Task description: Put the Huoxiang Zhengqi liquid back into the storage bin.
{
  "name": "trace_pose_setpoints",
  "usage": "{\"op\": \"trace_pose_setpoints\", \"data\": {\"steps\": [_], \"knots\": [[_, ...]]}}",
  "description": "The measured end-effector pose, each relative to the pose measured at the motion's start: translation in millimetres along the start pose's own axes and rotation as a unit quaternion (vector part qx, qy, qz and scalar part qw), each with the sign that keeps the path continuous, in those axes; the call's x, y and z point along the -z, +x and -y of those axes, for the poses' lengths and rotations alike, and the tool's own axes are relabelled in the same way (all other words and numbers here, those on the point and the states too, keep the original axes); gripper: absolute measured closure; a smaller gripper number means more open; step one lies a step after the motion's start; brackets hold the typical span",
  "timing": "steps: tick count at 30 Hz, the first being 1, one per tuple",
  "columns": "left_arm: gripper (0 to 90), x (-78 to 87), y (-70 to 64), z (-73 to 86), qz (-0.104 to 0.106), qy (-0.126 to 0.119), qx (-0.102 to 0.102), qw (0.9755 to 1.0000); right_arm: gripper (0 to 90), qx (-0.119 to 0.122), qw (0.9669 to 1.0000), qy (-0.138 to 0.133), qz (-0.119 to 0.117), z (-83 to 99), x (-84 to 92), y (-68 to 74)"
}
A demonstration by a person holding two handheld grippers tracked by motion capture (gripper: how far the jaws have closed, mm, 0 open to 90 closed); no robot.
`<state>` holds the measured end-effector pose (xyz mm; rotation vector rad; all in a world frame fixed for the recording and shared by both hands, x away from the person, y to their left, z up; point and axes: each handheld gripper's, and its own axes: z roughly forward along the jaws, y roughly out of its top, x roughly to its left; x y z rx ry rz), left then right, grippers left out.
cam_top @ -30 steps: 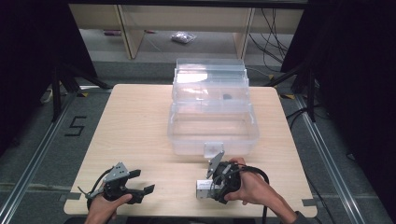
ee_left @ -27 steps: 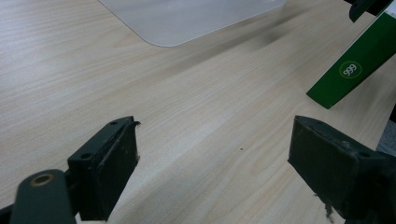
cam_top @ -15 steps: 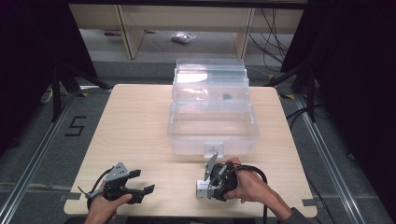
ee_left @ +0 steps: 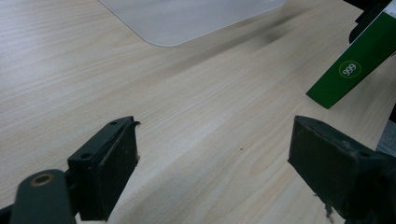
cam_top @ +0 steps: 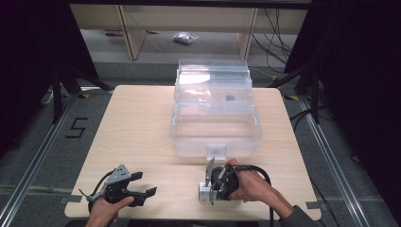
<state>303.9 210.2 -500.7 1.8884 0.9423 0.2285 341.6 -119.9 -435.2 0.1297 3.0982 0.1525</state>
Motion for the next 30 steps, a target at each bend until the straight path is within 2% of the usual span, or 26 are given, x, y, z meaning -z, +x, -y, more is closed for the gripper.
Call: {"op": "trace_pose_setpoints", "data": {"steps": [1, 3, 4, 6, 7, 9, 10, 13, 14, 18, 19, 20, 21, 22, 23, 25, 26, 27, 28, 30], "knots": [[14.9, 0.0, 0.0, 0.0, 0.0, 0.0, 0.0, 1.0, 63.8, 0.0, 1.0, 0.0, 0.0, 0.0, 0.0, 0.0], [14.9, -0.2, 0.0, 0.0, 0.001, -0.001, 0.0, 1.0, 64.7, 0.028, 0.9996, 0.009, 0.0, -3.8, 0.1, -1.9], [14.9, -0.2, 0.0, 0.0, 0.001, -0.001, 0.001, 1.0, 64.8, 0.015, 0.9997, 0.019, 0.0, -5.0, 2.4, 0.1], [14.9, 0.3, 0.0, -0.1, 0.0, 0.001, 0.0, 1.0, 65.0, 0.043, 0.999, 0.01, -0.003, -6.7, 4.2, -3.4], [14.9, 0.2, 0.1, 0.0, -0.001, 0.0, 0.001, 1.0, 65.0, 0.026, 0.9996, 0.013, -0.001, -6.2, 7.6, -1.4], [14.9, -0.4, 0.3, 0.3, 0.002, 0.0, 0.001, 1.0, 65.0, 0.039, 0.9992, 0.001, 0.003, -5.7, 11.6, -4.3], [14.9, 0.0, 0.4, 0.1, 0.002, 0.003, -0.002, 1.0, 65.0, 0.026, 0.9996, 0.008, 0.002, -6.3, 15.5, -2.9], [14.9, 0.4, 0.1, 0.0, 0.001, 0.003, -0.002, 1.0, 65.0, 0.023, 0.9997, 0.009, 0.003, -5.8, 19.8, -3.0], [14.9, 1.1, 1.5, 0.1, -0.002, 0.006, -0.007, 1.0, 65.0, 0.034, 0.9994, 0.006, 0.003, -5.3, 23.5, -4.9], [14.9, -0.4, 0.8, 0.2, -0.001, 0.0, -0.003, 1.0, 65.0, 0.019, 0.9998, -0.004, 0.002, -1.3, 34.1, -6.8], [14.9, 0.0, 1.0, -0.1, 0.0, 0.007, -0.006, 1.0, 65.0, 0.038, 0.9992, -0.01, 0.003, -1.3, 36.4, -10.6], [14.9, -0.4, 0.9, 0.2, 0.0, 0.006, -0.005, 1.0, 65.0, 0.037, 0.9992, -0.015, 0.003, 0.4, 38.2, -12.4], [14.9, -0.4, 0.9, 0.2, 0.0, 0.006, -0.005, 1.0, 65.0, 0.017, 0.9998, -0.01, 0.003, 1.2, 41.5, -11.4], [14.9, -0.1, 1.1, 0.2, 0.0, 0.006, -0.005, 1.0, 65.0, 0.014, 0.9998, -0.009, 0.007, 1.7, 44.7, -12.2], [14.9, -1.0, 0.8, 0.8, 0.0, -0.003, -0.002, 1.0, 65.0, 0.015, 0.9998, -0.011, 0.008, 2.1, 47.0, -14.2], [14.9, -0.9, 0.9, 0.7, 0.0, -0.002, -0.002, 1.0, 65.1, 0.02, 0.9997, -0.014, 0.009, 2.6, 51.6, -17.7], [14.9, -0.8, 0.8, 0.7, 0.0, -0.002, -0.002, 1.0, 65.1, 0.032, 0.9993, -0.015, 0.012, 2.3, 53.4, -20.2], [14.9, -0.8, 0.8, 0.7, 0.0, -0.002, -0.002, 1.0, 65.1, 0.032, 0.9993, -0.015, 0.012, 2.3, 53.4, -20.2], [14.9, -0.9, 0.7, 0.6, 0.0, -0.002, -0.002, 1.0, 65.1, 0.018, 0.9997, -0.009, 0.013, 2.3, 59.0, -19.8], [14.9, 0.1, 1.0, 0.0, -0.001, 0.005, -0.005, 1.0, 65.1, 0.027, 0.9994, -0.017, 0.016, 2.8, 62.8, -22.8]]}}
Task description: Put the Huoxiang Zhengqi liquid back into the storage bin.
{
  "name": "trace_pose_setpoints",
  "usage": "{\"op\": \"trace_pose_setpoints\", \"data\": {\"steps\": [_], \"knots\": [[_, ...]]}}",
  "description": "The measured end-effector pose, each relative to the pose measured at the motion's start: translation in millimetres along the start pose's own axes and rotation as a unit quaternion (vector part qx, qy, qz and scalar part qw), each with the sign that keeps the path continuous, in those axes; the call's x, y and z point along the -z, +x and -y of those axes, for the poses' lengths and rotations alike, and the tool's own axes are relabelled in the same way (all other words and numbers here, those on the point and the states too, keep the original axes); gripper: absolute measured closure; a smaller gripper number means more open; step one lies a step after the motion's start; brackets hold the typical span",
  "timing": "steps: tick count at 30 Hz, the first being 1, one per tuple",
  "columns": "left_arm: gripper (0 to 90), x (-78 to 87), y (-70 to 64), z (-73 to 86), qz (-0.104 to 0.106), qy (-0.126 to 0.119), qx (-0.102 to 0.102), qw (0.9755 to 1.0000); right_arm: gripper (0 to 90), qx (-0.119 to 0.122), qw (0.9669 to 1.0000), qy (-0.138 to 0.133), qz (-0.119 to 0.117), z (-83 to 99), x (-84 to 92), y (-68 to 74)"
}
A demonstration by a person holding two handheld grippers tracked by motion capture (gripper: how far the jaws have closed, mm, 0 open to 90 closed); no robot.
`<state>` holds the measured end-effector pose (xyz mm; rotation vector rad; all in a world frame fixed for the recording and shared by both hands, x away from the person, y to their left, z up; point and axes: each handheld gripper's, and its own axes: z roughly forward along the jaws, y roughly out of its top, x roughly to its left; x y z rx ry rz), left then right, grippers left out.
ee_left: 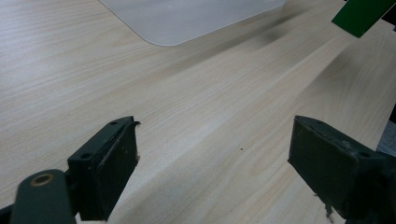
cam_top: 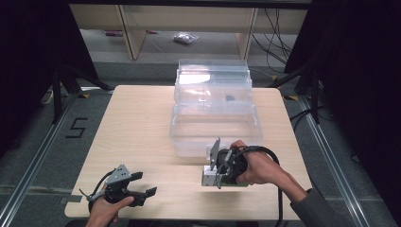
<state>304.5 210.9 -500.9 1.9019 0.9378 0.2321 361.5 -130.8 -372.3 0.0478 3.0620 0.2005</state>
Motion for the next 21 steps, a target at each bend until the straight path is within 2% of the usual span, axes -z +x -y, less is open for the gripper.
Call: {"op": "trace_pose_setpoints", "data": {"steps": [2, 6, 7, 8, 10, 11, 12, 15, 16, 17, 18, 19, 21], "knots": [[14.9, -0.9, -0.3, 0.7, 0.001, -0.007, 0.003, 1.0, 65.1, -0.006, 1.0, 0.003, 0.002, -0.6, 6.1, -0.7], [14.9, -0.6, -0.1, 0.5, 0.002, -0.007, 0.003, 1.0, 65.2, 0.007, 0.9999, -0.01, 0.009, 0.0, 17.2, -7.3], [14.9, -0.7, 0.0, 0.5, 0.002, -0.007, 0.003, 1.0, 65.1, -0.005, 0.9999, -0.011, 0.01, 0.5, 20.7, -7.0], [14.9, -0.8, -0.1, 0.4, 0.002, -0.007, 0.003, 1.0, 65.2, 0.015, 0.9997, -0.012, 0.012, -0.4, 23.8, -10.6], [14.9, -0.1, -0.7, -0.3, 0.002, -0.003, 0.004, 1.0, 65.2, -0.006, 0.9998, -0.004, 0.016, -0.5, 30.5, -10.4], [14.9, -0.1, -0.8, -0.2, 0.002, -0.003, 0.004, 1.0, 65.2, 0.015, 0.9997, -0.004, 0.019, -1.2, 33.1, -14.6], [14.9, -0.1, -0.5, -0.1, 0.002, -0.003, 0.003, 1.0, 65.2, -0.007, 0.9998, -0.001, 0.019, -0.8, 36.7, -13.9], [14.9, -0.8, 0.0, 0.7, 0.001, -0.006, 0.003, 1.0, 65.2, 0.014, 0.9995, -0.009, 0.026, -1.2, 45.2, -21.7], [14.9, 0.1, 0.8, 0.3, -0.001, 0.0, -0.001, 1.0, 65.2, -0.005, 0.9996, -0.007, 0.026, -0.8, 48.6, -20.9], [14.9, -0.6, -0.1, 0.2, -0.001, -0.004, 0.005, 1.0, 65.2, -0.008, 0.9995, -0.008, 0.028, -0.5, 51.2, -22.4], [14.9, -1.0, 0.0, 0.4, 0.001, -0.007, 0.004, 1.0, 65.3, 0.006, 0.9994, -0.012, 0.032, -0.6, 53.4, -25.7], [14.9, -1.0, 0.0, 0.4, 0.001, -0.007, 0.004, 1.0, 65.3, -0.017, 0.9994, -0.005, 0.031, -0.8, 57.2, -24.6], [14.9, -0.9, 0.1, 0.5, 0.001, -0.007, 0.004, 1.0, 65.3, 0.007, 0.9992, -0.01, 0.037, -0.6, 61.4, -31.8]]}}
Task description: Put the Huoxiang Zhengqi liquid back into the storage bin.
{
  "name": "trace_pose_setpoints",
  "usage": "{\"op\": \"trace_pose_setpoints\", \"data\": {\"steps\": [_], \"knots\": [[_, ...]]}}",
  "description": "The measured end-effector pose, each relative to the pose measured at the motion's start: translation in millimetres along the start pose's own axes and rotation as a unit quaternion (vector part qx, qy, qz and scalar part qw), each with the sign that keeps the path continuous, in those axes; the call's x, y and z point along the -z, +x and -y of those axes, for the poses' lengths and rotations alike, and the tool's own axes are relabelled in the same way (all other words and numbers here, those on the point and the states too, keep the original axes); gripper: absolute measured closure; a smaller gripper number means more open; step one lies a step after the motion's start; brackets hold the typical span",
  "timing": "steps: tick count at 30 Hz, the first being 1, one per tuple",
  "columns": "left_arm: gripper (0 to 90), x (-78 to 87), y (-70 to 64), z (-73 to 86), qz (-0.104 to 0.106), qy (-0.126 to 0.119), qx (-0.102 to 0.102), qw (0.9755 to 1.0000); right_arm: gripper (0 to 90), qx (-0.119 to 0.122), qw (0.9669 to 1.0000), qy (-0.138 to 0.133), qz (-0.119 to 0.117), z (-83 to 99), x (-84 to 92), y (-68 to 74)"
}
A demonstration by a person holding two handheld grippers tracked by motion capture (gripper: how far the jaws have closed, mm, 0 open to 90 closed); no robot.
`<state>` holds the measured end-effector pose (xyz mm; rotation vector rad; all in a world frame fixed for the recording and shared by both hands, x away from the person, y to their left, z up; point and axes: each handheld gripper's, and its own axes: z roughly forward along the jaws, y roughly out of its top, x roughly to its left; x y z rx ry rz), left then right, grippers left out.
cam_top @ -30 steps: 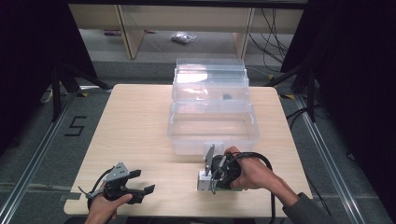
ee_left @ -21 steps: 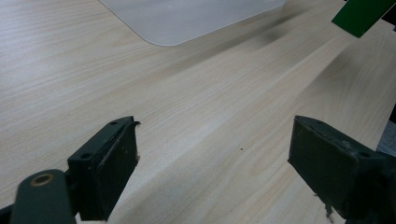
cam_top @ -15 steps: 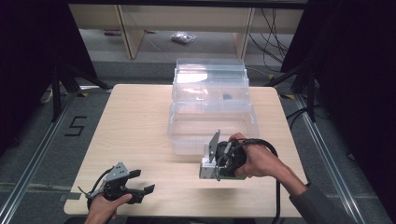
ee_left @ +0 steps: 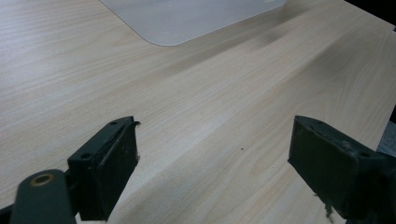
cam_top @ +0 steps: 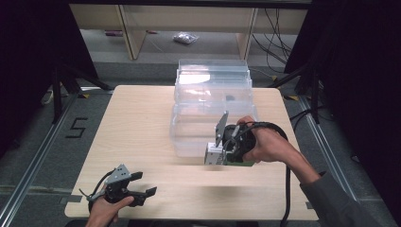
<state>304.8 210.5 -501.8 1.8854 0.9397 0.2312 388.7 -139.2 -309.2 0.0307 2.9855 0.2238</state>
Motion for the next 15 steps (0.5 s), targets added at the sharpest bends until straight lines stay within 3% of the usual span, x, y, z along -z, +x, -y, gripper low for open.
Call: {"op": "trace_pose_setpoints", "data": {"steps": [1, 4, 5, 10, 12, 13, 15], "knots": [[14.9, 0.3, 0.1, -0.1, 0.0, 0.002, 0.0, 1.0, 65.3, -0.018, 0.9998, -0.001, 0.001, 1.1, 1.9, -0.6], [14.9, 1.2, 1.1, -0.2, -0.001, 0.007, -0.006, 1.0, 65.3, -0.01, 0.9999, 0.002, 0.005, 0.8, 6.7, -7.2], [14.9, 1.1, 0.8, -0.2, -0.003, 0.006, -0.003, 1.0, 65.3, -0.022, 0.9997, 0.002, 0.01, 1.9, 10.2, -12.3], [14.9, 0.9, 0.2, -1.1, -0.002, 0.006, 0.0, 1.0, 65.3, -0.022, 0.9997, 0.002, 0.007, 5.1, 13.6, -28.3], [14.9, 1.0, 0.9, -0.7, -0.001, 0.006, 0.0, 1.0, 65.3, -0.035, 0.9993, 0.005, 0.01, 7.4, 14.6, -38.2], [14.9, 1.2, 0.8, -0.6, -0.004, 0.006, 0.0, 1.0, 65.3, -0.018, 0.9997, 0.005, 0.014, 7.5, 15.1, -44.0], [14.9, 1.2, 1.1, -0.8, -0.003, 0.008, 0.0, 1.0, 65.3, -0.038, 0.9992, 0.007, 0.011, 9.1, 15.6, -49.1]]}}
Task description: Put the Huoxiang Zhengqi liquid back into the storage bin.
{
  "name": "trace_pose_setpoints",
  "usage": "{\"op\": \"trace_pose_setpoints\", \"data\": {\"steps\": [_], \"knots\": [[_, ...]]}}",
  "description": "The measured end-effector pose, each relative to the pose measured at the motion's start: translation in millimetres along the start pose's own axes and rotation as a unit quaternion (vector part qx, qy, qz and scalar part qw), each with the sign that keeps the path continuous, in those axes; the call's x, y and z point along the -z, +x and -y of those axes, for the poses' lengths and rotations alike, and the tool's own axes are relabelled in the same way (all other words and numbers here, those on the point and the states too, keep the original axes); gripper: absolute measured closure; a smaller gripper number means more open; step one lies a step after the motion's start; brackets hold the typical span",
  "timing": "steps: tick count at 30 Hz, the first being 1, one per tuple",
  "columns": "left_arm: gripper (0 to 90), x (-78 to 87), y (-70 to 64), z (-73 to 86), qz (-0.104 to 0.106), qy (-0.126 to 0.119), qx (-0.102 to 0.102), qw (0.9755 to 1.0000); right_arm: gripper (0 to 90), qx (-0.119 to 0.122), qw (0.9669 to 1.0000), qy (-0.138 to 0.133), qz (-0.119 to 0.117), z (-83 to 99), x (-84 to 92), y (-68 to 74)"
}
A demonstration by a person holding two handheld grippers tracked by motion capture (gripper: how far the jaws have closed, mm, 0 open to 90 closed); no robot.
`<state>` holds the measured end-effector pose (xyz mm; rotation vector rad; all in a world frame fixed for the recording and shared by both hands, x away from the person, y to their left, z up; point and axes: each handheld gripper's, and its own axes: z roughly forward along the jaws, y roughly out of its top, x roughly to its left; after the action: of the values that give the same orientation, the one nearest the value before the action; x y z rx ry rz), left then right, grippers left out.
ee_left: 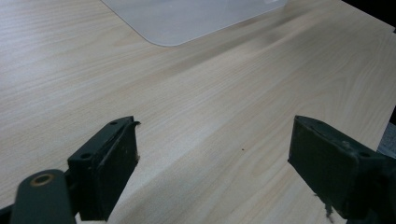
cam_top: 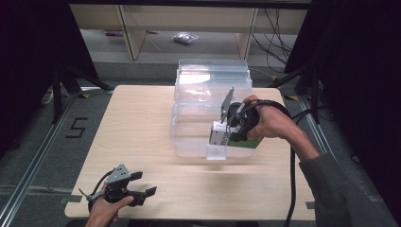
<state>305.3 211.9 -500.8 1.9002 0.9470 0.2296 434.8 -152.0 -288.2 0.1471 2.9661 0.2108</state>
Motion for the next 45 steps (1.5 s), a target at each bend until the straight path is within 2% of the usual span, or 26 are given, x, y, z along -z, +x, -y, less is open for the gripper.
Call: {"op": "trace_pose_setpoints", "data": {"steps": [1, 2, 5, 6, 8, 10, 11, 13, 17, 18, 21, 23, 24, 25, 26, 27, 29, 30, 32, 35, 36, 37, 39, 41, 42, 45], "knots": [[14.9, -0.4, -0.4, 0.2, -0.001, -0.003, 0.001, 1.0, 65.3, -0.012, 0.9999, 0.005, 0.003, 0.7, -0.4, -2.3], [14.9, -0.6, -0.4, 0.3, -0.001, -0.005, 0.001, 1.0, 65.3, -0.002, 1.0, 0.003, 0.003, 1.7, -2.3, -7.5], [14.9, -0.6, -0.4, 0.4, 0.0, -0.005, 0.001, 1.0, 65.3, -0.001, 1.0, 0.001, 0.004, 2.6, -4.5, -15.1], [14.9, -0.5, 0.4, 0.5, 0.003, -0.002, 0.002, 1.0, 65.3, 0.005, 1.0, -0.002, -0.001, 4.3, -8.3, -23.8], [14.9, -1.0, -0.1, 1.0, 0.002, -0.005, 0.005, 1.0, 65.3, -0.008, 0.9999, 0.007, -0.01, 5.7, -11.1, -30.3], [14.9, -1.3, -0.2, 1.4, 0.0, -0.01, 0.006, 0.9999, 65.3, -0.017, 0.9998, 0.004, -0.006, 6.8, -12.8, -37.4], [14.9, -0.1, 1.0, 0.9, 0.001, 0.0, 0.001, 1.0, 65.3, -0.016, 0.9998, 0.002, -0.008, 7.3, -14.4, -41.7], [14.9, -1.1, -0.2, 1.4, -0.001, -0.011, 0.006, 0.9999, 65.3, -0.019, 0.9998, 0.006, -0.01, 8.0, -18.4, -48.2], [14.9, 0.5, 0.3, 0.5, 0.0, -0.003, 0.003, 1.0, 65.3, -0.018, 0.9996, 0.012, -0.017, 8.4, -28.4, -57.7], [14.9, 0.7, 0.4, 0.5, 0.001, -0.003, 0.003, 1.0, 65.3, -0.03, 0.9993, 0.019, -0.015, 9.5, -34.2, -63.4], [14.9, 0.2, 0.2, 0.6, 0.003, -0.003, 0.005, 1.0, 65.3, -0.035, 0.999, 0.021, -0.018, 12.0, -43.4, -71.8], [14.9, -0.4, 0.7, 1.0, 0.004, -0.006, 0.005, 1.0, 65.3, -0.05, 0.998, 0.03, -0.025, 13.4, -49.1, -74.4], [14.9, -0.3, 0.8, 1.0, 0.004, -0.006, 0.004, 1.0, 65.3, -0.038, 0.9986, 0.028, -0.022, 14.3, -52.3, -77.6], [14.9, 0.1, 0.8, 0.8, 0.003, -0.005, 0.003, 1.0, 65.3, -0.044, 0.9982, 0.035, -0.023, 14.4, -54.6, -77.0], [14.9, 1.0, 1.1, 0.4, 0.002, 0.001, 0.0, 1.0, 65.2, -0.035, 0.9987, 0.03, -0.024, 14.8, -57.8, -78.3], [14.9, 0.4, 1.4, 1.0, 0.004, -0.003, 0.001, 1.0, 65.2, -0.036, 0.9983, 0.038, -0.026, 15.6, -60.0, -79.0], [14.9, 0.1, 0.4, 0.8, 0.002, -0.002, 0.006, 1.0, 65.2, -0.037, 0.9982, 0.037, -0.031, 17.8, -64.9, -80.1], [14.9, 0.0, 0.7, 1.1, 0.001, -0.002, 0.004, 1.0, 65.2, -0.022, 0.9991, 0.025, -0.028, 19.0, -68.3, -82.3], [14.9, -0.5, 1.0, 1.2, 0.004, -0.003, 0.003, 1.0, 65.3, -0.048, 0.9976, 0.037, -0.033, 20.4, -71.8, -80.7], [14.9, -0.5, 0.5, 1.2, 0.003, -0.005, 0.006, 1.0, 65.2, -0.031, 0.9985, 0.025, -0.038, 23.2, -78.9, -85.2], [14.9, 0.0, 0.6, 0.9, 0.002, -0.003, 0.005, 1.0, 65.2, -0.045, 0.9976, 0.037, -0.037, 23.4, -80.3, -84.5], [14.9, 0.0, 0.6, 0.9, 0.002, -0.003, 0.005, 1.0, 65.2, -0.032, 0.9985, 0.029, -0.034, 24.0, -83.4, -86.5], [14.9, 0.5, 2.0, 0.8, 0.005, -0.003, -0.001, 1.0, 65.2, -0.041, 0.9976, 0.041, -0.039, 23.9, -86.7, -85.8], [14.9, -0.2, 0.7, 0.7, 0.001, -0.006, 0.006, 1.0, 65.2, -0.033, 0.9982, 0.033, -0.038, 23.7, -88.9, -86.4], [14.9, 0.6, 1.5, 0.8, 0.004, -0.001, 0.0, 1.0, 65.2, -0.035, 0.998, 0.033, -0.042, 24.4, -91.5, -87.6], [14.9, 1.0, 1.3, 0.4, 0.003, 0.0, 0.001, 1.0, 65.1, -0.047, 0.9972, 0.038, -0.044, 25.6, -95.9, -87.5]]}}
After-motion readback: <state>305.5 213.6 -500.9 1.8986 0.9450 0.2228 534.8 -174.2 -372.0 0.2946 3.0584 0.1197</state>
